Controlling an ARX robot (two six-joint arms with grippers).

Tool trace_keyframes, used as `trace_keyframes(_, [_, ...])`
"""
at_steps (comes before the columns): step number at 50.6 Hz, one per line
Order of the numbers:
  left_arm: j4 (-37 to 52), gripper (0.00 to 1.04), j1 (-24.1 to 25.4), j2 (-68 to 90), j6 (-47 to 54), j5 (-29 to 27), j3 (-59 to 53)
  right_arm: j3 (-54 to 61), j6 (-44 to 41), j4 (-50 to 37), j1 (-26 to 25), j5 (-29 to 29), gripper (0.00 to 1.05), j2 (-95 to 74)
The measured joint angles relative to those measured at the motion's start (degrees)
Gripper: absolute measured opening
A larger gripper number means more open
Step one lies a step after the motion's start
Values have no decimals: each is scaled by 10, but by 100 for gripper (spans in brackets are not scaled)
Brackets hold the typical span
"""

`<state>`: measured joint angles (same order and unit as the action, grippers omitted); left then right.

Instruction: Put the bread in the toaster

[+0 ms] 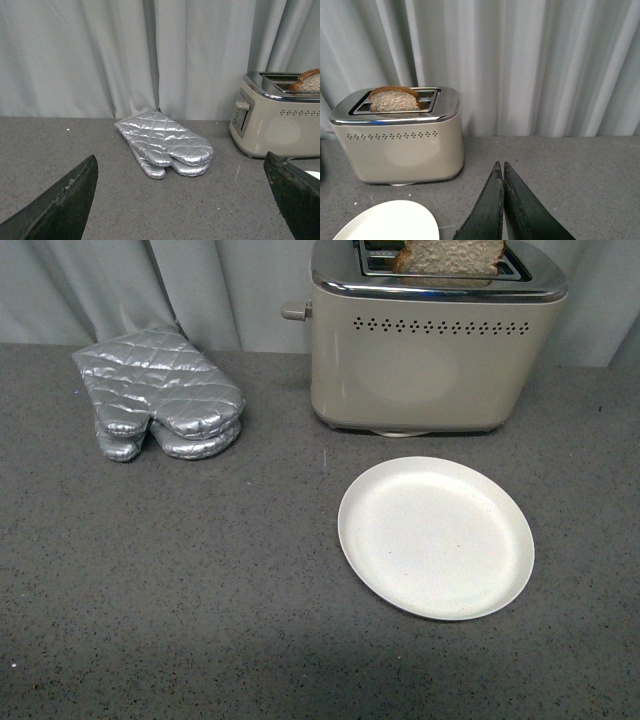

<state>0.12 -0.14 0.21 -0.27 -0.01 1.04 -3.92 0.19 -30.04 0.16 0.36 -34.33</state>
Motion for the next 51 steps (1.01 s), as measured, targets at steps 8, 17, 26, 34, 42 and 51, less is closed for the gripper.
trace_keyframes(8, [0, 98, 0, 0, 0, 0, 0, 12, 0, 31, 0, -2, 0, 42])
trace_keyframes(17, [0, 98, 0, 0, 0, 0, 0, 37, 0, 31, 0, -3, 0, 73])
trace_keyframes(26, [0, 98, 0, 0, 0, 0, 0, 37, 0, 70, 0, -3, 0, 113])
trace_keyframes(34, [0, 98, 0, 0, 0, 0, 0, 37, 0, 111, 0, -3, 0, 156])
trace_keyframes(42, [0, 98, 0, 0, 0, 0, 0, 37, 0, 141, 0, -3, 0, 186])
trace_keyframes(51, [0, 98, 0, 0, 0, 0, 0, 37, 0, 180, 0, -3, 0, 225])
